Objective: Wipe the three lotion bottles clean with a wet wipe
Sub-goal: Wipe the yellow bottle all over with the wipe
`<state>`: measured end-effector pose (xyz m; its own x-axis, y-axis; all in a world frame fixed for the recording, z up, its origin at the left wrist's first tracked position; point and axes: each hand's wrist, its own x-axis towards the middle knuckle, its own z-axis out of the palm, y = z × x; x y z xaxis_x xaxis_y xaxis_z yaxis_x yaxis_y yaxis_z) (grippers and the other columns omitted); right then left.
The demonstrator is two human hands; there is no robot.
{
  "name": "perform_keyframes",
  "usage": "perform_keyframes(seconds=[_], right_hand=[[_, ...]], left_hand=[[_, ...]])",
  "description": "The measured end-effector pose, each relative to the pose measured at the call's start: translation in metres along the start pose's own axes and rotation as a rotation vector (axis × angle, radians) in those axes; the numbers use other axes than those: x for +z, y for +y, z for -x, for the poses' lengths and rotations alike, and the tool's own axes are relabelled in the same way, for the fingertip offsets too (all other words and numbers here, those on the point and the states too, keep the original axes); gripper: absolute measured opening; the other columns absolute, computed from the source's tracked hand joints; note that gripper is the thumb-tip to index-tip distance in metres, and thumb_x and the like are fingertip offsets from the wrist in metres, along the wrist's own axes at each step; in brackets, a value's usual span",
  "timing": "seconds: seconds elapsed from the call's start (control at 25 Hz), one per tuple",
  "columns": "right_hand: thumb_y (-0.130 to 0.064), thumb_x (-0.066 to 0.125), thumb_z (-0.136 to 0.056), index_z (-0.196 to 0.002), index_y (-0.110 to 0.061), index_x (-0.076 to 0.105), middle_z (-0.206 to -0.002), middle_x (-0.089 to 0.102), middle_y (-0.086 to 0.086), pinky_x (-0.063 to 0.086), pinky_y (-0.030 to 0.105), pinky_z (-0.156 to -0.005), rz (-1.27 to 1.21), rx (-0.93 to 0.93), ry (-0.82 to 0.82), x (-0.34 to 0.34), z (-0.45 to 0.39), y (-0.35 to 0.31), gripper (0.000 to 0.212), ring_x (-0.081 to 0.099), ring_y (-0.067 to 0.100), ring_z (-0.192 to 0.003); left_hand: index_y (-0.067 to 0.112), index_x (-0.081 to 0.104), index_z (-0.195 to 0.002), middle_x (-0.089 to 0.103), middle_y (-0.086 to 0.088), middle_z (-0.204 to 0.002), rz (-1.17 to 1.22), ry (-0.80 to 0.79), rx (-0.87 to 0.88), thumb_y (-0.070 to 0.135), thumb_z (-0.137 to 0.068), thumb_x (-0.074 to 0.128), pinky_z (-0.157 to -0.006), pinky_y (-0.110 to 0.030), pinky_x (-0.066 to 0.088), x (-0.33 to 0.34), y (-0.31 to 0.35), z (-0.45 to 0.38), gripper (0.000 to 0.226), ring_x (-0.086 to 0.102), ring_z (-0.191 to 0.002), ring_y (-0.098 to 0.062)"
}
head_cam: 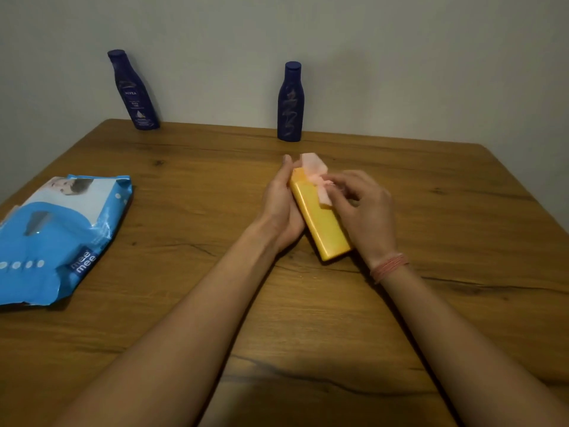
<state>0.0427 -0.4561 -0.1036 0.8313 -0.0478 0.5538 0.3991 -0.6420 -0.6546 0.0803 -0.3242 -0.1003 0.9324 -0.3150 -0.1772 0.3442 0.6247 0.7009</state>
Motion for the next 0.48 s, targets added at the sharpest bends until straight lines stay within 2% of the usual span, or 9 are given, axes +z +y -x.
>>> perform_keyframes(seconds=[0.08,0.16,0.24,0.28,0.4,0.48], right_hand=[[-0.019,0.062,-0.091,-0.115,-0.018,0.068,-0.111,0.06,-0.011,0.053,0.025,-0.089,0.026,0.04,-0.009,-0.002,0.002,0.003,0.024,0.056,0.001,-0.097],[-0.019,0.063,-0.089,-0.111,-0.015,0.069,-0.111,0.063,-0.003,0.051,0.019,-0.088,0.012,-0.116,-0.076,0.008,0.008,-0.011,0.023,0.057,0.004,-0.098],[-0.017,0.065,-0.088,-0.106,-0.013,0.072,-0.109,0.066,0.001,0.049,0.02,-0.088,-0.001,-0.283,-0.175,0.017,0.013,-0.02,0.021,0.059,0.008,-0.099],[-0.016,0.066,-0.088,-0.106,-0.014,0.073,-0.108,0.066,-0.001,0.05,0.022,-0.089,0.0,-0.283,-0.183,0.017,0.011,-0.018,0.02,0.059,0.008,-0.099],[-0.017,0.067,-0.089,-0.109,-0.02,0.072,-0.107,0.063,-0.012,0.052,0.026,-0.088,0.028,-0.032,-0.086,0.004,0.001,0.0,0.021,0.057,-0.001,-0.094],[-0.016,0.067,-0.088,-0.107,-0.018,0.073,-0.107,0.064,-0.009,0.053,0.026,-0.086,0.033,-0.067,-0.101,0.003,0.004,0.001,0.02,0.058,0.0,-0.092]], left_hand=[[0.012,0.056,-0.125,0.067,-0.017,-0.103,-0.032,0.023,0.014,0.05,-0.103,0.037,-0.081,-0.043,0.057,-0.001,-0.001,0.0,0.048,0.067,-0.088,-0.027],[0.013,0.058,-0.122,0.065,-0.013,-0.097,0.014,0.049,0.044,0.05,-0.103,0.038,-0.08,-0.04,0.054,-0.004,0.0,-0.002,0.046,0.064,-0.083,-0.023],[0.013,0.06,-0.116,0.062,-0.01,-0.094,0.087,0.079,0.076,0.049,-0.102,0.039,-0.08,-0.036,0.051,-0.009,0.004,-0.004,0.044,0.061,-0.081,-0.021],[0.012,0.06,-0.113,0.062,-0.011,-0.093,0.116,0.095,0.09,0.048,-0.103,0.039,-0.079,-0.036,0.051,-0.01,0.007,-0.005,0.043,0.06,-0.081,-0.021],[0.014,0.062,-0.112,0.063,-0.015,-0.104,0.066,0.144,0.1,0.049,-0.102,0.04,-0.079,-0.042,0.055,-0.009,0.008,-0.005,0.042,0.062,-0.09,-0.026],[0.015,0.062,-0.113,0.063,-0.014,-0.105,0.069,0.162,0.103,0.051,-0.101,0.041,-0.078,-0.041,0.055,-0.01,0.008,-0.004,0.043,0.062,-0.09,-0.026]])
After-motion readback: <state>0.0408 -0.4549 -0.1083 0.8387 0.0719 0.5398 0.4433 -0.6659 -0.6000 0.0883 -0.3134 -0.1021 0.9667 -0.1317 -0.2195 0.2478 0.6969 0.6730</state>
